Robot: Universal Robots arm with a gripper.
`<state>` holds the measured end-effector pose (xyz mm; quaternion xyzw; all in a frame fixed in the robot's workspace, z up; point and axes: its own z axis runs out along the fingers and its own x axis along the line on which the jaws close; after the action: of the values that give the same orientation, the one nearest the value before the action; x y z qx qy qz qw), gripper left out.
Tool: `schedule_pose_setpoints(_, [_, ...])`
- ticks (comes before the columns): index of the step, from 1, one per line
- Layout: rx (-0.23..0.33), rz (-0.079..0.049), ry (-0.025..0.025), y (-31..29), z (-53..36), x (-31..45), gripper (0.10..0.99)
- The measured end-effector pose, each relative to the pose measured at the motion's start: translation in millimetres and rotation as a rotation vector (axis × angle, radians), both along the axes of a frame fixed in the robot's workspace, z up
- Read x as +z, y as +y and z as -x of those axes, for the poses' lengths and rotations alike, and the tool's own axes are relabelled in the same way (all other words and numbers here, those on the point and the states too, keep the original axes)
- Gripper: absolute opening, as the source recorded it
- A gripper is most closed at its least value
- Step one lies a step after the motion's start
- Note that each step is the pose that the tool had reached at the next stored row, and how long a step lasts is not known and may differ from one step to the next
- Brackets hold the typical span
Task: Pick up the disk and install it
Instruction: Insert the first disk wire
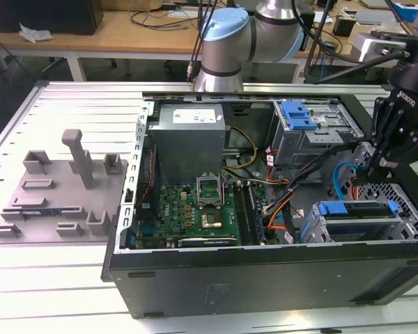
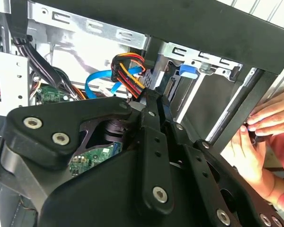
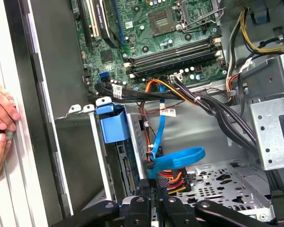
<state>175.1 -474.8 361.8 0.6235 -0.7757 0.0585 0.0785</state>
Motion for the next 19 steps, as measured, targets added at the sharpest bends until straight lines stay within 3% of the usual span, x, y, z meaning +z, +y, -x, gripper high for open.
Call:
schedule_pose_setpoints(4, [0.033,-0.006,-0.0012,-1.4,0.5,0.1,0.165])
schedule_pose_setpoints(5, [0.056,-0.021,-0.0021,-3.1,1.0,0.1,0.165])
schedule_pose_setpoints(6, [0.07,-0.061,-0.0052,-8.7,1.5,0.1,0.165])
schedule_pose_setpoints(7, [0.087,-0.107,-0.0116,-21.8,2.5,0.0,0.165])
schedule_pose_setpoints(14, [0.113,-0.144,-0.0147,-26.1,3.4,0.1,0.165])
schedule_pose_setpoints(15, [0.13,-0.163,-0.0165,-27.5,4.7,0.0,0.165])
schedule_pose_setpoints(16, [0.139,-0.172,-0.0173,-28.2,5.3,0.0,0.165])
schedule_pose_setpoints(19, [0.154,-0.183,-0.0177,-28.8,6.1,0.0,0.165])
